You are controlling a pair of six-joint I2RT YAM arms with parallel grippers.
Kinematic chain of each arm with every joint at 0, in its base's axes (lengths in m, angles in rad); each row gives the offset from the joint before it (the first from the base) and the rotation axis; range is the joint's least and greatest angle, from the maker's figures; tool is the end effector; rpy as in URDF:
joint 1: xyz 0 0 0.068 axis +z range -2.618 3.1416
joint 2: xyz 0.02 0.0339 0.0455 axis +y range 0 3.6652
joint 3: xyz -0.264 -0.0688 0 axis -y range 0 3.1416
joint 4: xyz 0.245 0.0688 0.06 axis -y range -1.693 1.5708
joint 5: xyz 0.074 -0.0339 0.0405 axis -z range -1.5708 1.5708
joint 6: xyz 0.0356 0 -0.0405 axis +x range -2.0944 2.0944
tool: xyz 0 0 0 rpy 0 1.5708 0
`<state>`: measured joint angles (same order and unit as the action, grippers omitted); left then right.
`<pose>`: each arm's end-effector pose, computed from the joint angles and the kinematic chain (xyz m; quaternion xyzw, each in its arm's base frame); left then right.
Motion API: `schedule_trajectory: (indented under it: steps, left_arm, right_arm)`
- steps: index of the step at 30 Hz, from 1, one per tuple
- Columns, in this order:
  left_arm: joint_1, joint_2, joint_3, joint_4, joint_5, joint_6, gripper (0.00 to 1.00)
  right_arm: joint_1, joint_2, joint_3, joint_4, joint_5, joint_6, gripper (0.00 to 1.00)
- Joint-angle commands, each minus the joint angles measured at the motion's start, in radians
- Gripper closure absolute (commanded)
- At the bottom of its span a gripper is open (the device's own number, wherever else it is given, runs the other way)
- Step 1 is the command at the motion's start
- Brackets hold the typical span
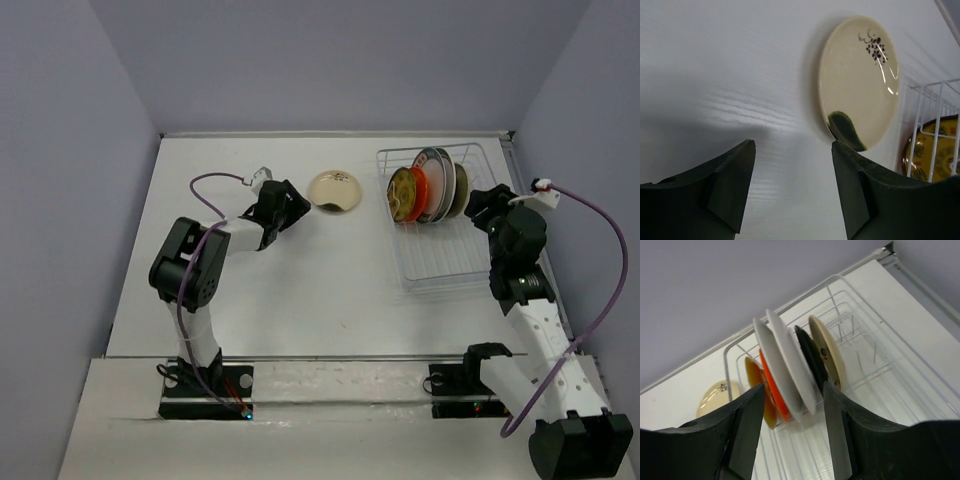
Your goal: Load the plates into the dish rack
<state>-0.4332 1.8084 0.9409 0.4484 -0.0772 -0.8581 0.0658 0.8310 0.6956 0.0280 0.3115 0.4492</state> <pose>0.3518 -0.1597 0.1775 -0.1973 0.8148 -0.3016 0.4541 0.2004 0.0023 0.3233 0.2418 0.7018 0.0565 0.6677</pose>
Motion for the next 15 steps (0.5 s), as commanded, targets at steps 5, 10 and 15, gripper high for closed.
schedule_trajectory:
  steps: [5,10,15]
  left_arm:
    - [0.017,0.19,0.193,0.012,0.062,-0.022,0.35]
    - [0.016,0.273,0.275,-0.01,0.106,-0.033,0.46]
    - [0.013,0.344,0.331,-0.03,0.123,-0.062,0.65]
  right_arm:
    - [-0.001,-0.115,-0.09,0.033,-0.299,0.095,0.44]
    - [-0.001,-0.113,-0.131,0.059,-0.38,0.123,0.45]
    - [-0.001,-0.121,-0.137,0.079,-0.394,0.123,0.44]
